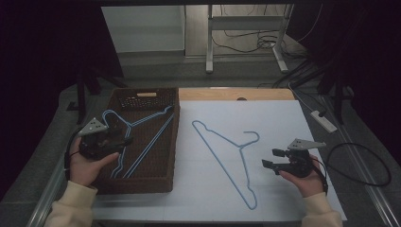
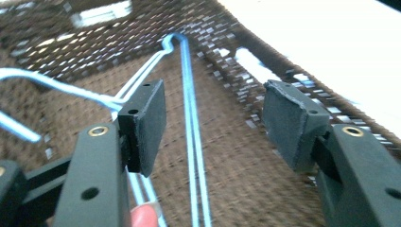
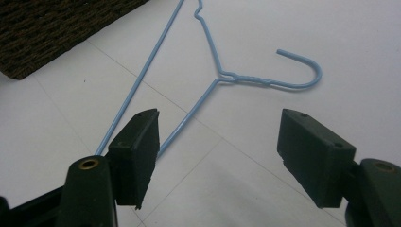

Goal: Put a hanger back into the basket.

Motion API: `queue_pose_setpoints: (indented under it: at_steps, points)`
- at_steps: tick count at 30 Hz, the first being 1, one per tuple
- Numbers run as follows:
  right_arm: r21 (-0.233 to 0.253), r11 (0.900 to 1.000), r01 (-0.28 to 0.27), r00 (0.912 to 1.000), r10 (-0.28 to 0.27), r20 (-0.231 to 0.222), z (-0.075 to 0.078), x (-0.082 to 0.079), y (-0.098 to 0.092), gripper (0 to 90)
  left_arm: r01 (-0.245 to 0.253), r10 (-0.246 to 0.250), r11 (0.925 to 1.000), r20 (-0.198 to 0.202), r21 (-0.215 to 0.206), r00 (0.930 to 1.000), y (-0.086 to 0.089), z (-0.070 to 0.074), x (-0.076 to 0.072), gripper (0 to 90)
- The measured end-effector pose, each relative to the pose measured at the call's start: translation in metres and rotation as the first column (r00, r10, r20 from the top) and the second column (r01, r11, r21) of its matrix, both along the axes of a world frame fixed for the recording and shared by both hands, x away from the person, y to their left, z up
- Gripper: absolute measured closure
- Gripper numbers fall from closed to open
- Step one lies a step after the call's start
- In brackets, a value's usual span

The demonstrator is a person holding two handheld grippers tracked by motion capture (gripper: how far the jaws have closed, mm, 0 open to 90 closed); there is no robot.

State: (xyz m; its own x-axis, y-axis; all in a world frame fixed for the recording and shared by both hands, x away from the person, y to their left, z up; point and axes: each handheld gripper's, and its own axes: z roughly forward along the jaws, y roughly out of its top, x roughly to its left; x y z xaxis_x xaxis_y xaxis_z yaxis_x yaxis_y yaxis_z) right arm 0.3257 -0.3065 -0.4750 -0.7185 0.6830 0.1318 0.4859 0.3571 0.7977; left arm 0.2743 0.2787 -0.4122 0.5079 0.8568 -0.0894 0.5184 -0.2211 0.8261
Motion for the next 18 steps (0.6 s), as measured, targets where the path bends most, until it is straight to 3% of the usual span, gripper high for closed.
queue_pose_setpoints:
  at_steps: [5, 8, 13, 18]
  points:
    - [-0.015, 1.000, -0.005, 1.0000, 0.005, 0.003, 0.000, -0.001, 0.003, 31.3, 0.058, -0.057, 0.9977, 0.031, -0.035, 0.9979, -0.015, 0.004, -0.014, 38.5]
    - [-0.025, 1.000, -0.004, 1.0000, 0.004, 0.003, 0.001, -0.003, 0.005, 31.3, 0.100, -0.097, 0.9924, 0.045, -0.072, 0.9942, -0.027, 0.000, -0.020, 38.3]
    - [-0.026, 1.000, 0.007, 1.0000, -0.007, 0.005, 0.003, -0.008, 0.008, 31.3, 0.133, -0.128, 0.9877, 0.058, -0.082, 0.9900, -0.041, -0.004, -0.025, 37.9]
    - [-0.033, 0.998, 0.049, 0.9978, -0.048, 0.045, 0.007, -0.018, 0.012, 31.6, 0.151, -0.146, 0.9853, 0.058, -0.080, 0.9875, -0.051, -0.011, -0.033, 37.8]
